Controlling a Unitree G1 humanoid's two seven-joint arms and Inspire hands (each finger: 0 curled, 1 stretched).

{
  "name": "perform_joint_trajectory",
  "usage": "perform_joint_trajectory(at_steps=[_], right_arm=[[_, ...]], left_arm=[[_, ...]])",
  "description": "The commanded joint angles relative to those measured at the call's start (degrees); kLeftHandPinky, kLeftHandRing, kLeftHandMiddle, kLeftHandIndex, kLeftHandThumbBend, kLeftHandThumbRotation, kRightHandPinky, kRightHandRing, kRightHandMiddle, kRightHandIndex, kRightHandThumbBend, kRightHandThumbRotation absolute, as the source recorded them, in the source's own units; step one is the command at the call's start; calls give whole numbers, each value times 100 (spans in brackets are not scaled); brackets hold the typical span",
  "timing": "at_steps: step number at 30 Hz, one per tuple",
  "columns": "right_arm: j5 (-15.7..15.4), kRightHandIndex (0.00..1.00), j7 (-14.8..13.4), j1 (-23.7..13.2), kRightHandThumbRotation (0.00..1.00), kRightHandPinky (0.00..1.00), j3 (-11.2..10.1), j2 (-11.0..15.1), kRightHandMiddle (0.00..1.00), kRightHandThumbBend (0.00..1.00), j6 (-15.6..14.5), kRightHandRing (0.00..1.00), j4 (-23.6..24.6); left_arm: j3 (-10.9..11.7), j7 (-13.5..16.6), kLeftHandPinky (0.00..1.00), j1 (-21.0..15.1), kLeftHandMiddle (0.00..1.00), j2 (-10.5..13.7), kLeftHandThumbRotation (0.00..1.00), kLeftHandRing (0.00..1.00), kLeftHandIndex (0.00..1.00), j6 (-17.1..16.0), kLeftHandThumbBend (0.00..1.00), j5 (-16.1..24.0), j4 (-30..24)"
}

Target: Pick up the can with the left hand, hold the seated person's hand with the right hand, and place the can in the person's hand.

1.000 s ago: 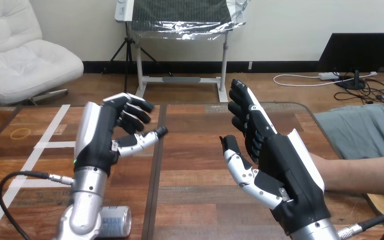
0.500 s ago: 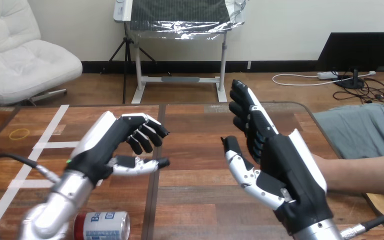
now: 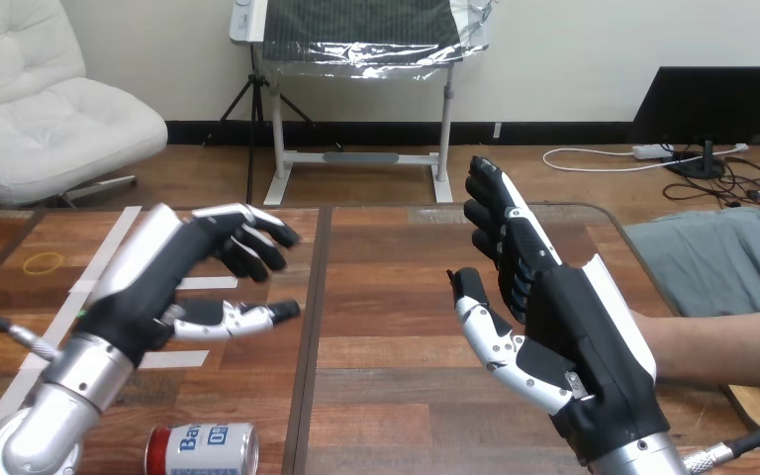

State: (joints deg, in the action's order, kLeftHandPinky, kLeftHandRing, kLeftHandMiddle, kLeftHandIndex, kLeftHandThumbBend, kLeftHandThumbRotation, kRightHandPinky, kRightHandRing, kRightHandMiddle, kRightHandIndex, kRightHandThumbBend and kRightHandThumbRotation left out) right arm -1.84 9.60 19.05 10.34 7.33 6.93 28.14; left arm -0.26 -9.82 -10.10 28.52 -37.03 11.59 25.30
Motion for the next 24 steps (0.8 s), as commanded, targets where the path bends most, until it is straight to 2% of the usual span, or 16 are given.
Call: perform_joint_trajectory(at_steps=[1,11,20,24], right_arm=[[115,100,51,-180,0,100,-105,38,100,0,144,99,83],[145,100,83,-192,0,100,-139,24,98,0,123,97,71],[161,100,100,-204,0,100,-161,30,98,0,134,96,59],[134,99,95,-219,0,100,-182,32,96,0,171,95,30]], left_arm=[[71,196,53,-307,57,-171,0,52,63,-230,65,-88,164],[20,397,50,-302,57,-351,0,52,62,-315,64,22,290],[-2,383,51,-202,58,-422,5,53,63,-200,64,104,97],[-3,275,53,-170,58,-369,6,54,63,-168,64,67,-6]])
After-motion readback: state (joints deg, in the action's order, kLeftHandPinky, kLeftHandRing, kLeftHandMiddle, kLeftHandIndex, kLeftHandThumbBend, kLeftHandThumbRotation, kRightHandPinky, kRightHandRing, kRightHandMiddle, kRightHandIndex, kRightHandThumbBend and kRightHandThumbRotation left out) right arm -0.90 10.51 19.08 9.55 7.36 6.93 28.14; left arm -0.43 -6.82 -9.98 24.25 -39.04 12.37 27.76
